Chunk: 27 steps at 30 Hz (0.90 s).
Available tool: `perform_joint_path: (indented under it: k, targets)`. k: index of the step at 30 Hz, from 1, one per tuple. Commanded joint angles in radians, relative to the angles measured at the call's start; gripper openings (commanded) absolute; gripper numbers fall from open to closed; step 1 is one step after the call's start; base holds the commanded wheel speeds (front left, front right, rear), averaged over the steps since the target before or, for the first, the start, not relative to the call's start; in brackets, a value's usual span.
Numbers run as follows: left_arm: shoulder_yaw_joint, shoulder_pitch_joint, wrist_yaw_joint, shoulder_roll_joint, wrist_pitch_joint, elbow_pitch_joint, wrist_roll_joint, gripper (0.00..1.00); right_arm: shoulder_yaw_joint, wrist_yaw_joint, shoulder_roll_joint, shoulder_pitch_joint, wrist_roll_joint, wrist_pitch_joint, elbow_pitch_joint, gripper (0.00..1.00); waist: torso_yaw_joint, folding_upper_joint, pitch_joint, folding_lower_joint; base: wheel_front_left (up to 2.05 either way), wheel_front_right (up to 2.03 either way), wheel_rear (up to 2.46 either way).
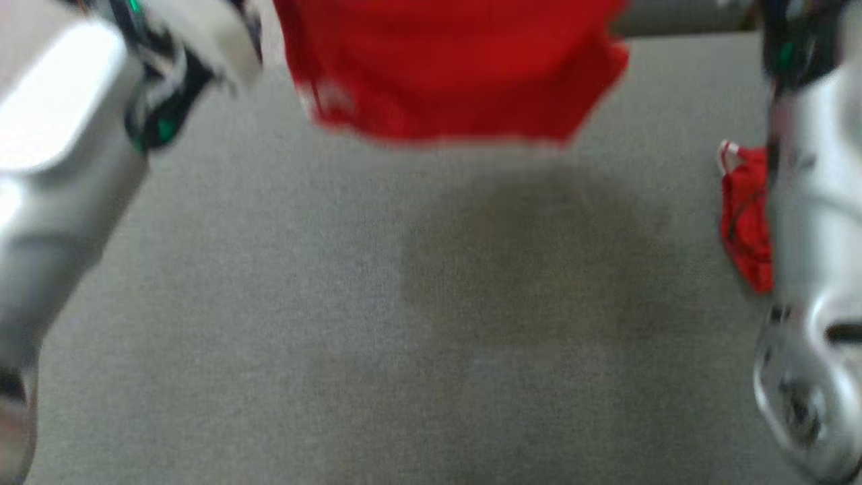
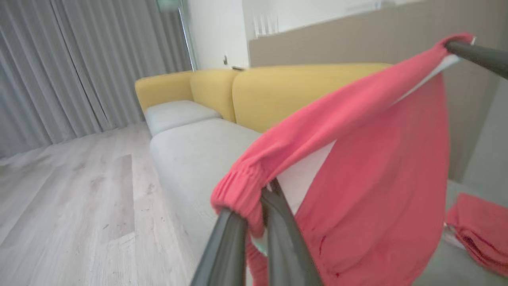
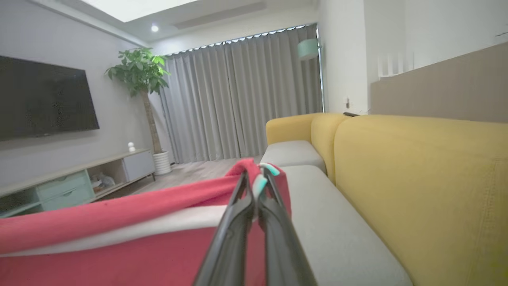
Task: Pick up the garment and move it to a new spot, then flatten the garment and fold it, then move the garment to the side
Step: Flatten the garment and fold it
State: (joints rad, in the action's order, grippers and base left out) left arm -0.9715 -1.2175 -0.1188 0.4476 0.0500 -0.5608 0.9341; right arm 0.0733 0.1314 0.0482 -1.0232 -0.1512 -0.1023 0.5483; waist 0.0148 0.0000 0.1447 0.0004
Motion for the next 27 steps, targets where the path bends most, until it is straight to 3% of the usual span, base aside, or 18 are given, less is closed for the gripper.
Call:
perform_joint_path:
  k: [1,6,10,13,20,27]
  targets:
    - [0.069,-0.107,0.010,0.016,-0.041,-0.039,-0.011,0.00,0.017,-0.001,0.002,-0.111,0.002,0.055,0.037,0.00,-0.005,0.0000,0.108,-0.0004,0.00,0.00,0.00]
    - [0.059,-0.205,-0.008,-0.054,-0.166,-0.150,-0.039,0.00,0.030,-0.001,0.002,-0.276,0.046,0.199,0.249,0.00,0.004,0.0000,0.163,-0.0004,0.00,0.00,0.00]
    - [0.025,-0.199,-0.011,-0.095,-0.231,-0.188,-0.041,0.00,0.054,-0.001,0.002,-0.301,0.081,0.253,0.362,0.00,0.008,0.0000,0.175,-0.0004,0.00,0.00,0.00]
    - [-0.055,-0.147,-0.011,-0.118,-0.244,-0.172,-0.015,0.00,0.076,-0.001,0.004,-0.281,0.116,0.279,0.459,0.00,0.013,0.0000,0.180,-0.0004,0.00,0.00,0.00]
    - [-0.264,-0.002,-0.012,-0.070,-0.229,-0.068,0.075,0.00,0.066,-0.001,0.063,-0.157,0.211,0.198,0.653,0.00,0.023,0.0000,0.160,-0.0004,0.00,0.00,0.00]
    - [-0.307,0.185,-0.012,-0.012,-0.169,0.080,0.089,0.00,0.064,-0.001,0.099,-0.037,0.163,0.090,0.717,0.00,0.020,0.0000,0.085,-0.0004,0.00,0.00,0.00]
